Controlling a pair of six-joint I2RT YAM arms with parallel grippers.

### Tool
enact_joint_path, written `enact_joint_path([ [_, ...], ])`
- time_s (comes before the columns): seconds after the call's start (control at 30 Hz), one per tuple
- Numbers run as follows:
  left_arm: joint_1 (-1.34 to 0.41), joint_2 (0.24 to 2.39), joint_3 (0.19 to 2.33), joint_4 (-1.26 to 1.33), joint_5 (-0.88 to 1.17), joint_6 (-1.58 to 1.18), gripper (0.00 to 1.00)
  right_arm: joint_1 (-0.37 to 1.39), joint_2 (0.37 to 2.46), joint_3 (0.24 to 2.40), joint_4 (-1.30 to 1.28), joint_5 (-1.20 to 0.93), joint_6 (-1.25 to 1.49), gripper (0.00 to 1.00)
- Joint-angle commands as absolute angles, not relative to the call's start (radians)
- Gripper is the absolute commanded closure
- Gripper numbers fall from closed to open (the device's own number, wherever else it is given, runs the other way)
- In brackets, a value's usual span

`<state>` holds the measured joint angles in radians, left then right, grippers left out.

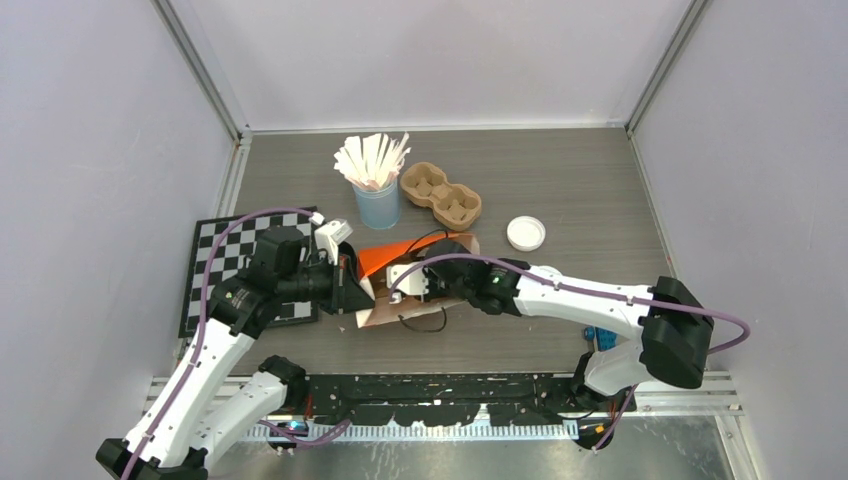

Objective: Pack the takeout coffee

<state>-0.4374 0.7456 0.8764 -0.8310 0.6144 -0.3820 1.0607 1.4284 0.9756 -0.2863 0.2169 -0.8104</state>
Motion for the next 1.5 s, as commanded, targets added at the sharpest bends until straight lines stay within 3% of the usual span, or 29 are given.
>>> enact_joint_path([
  [0.0,-0.437,0.732,0.881,-0.815,0.638,-0.373,1.0,1.062,1.351,1.032,-0.394,0.195,-0.803,0.56],
  [0.2,-0.437,0.742,0.881,-0.769,0.59,-0.336,1.0,1.079,1.291,1.076,-0.488,0.199,-0.778,0.43],
  [0.4,-0.437,0.804,0.91,-0.719,0.59,-0.35,1.0,1.095,1.264,1.158,-0.604,0.147,-0.728,0.37],
  [1.2,-0.437,0.975,1.122,-0.808,0.599,-0.522,1.0,1.164,1.254,1.282,-0.705,0.05,-0.547,0.36],
  [1.47,-0.437,1.019,1.183,-0.877,0.606,-0.565,1.0,1.163,1.28,1.341,-0.706,0.046,-0.549,0.42],
])
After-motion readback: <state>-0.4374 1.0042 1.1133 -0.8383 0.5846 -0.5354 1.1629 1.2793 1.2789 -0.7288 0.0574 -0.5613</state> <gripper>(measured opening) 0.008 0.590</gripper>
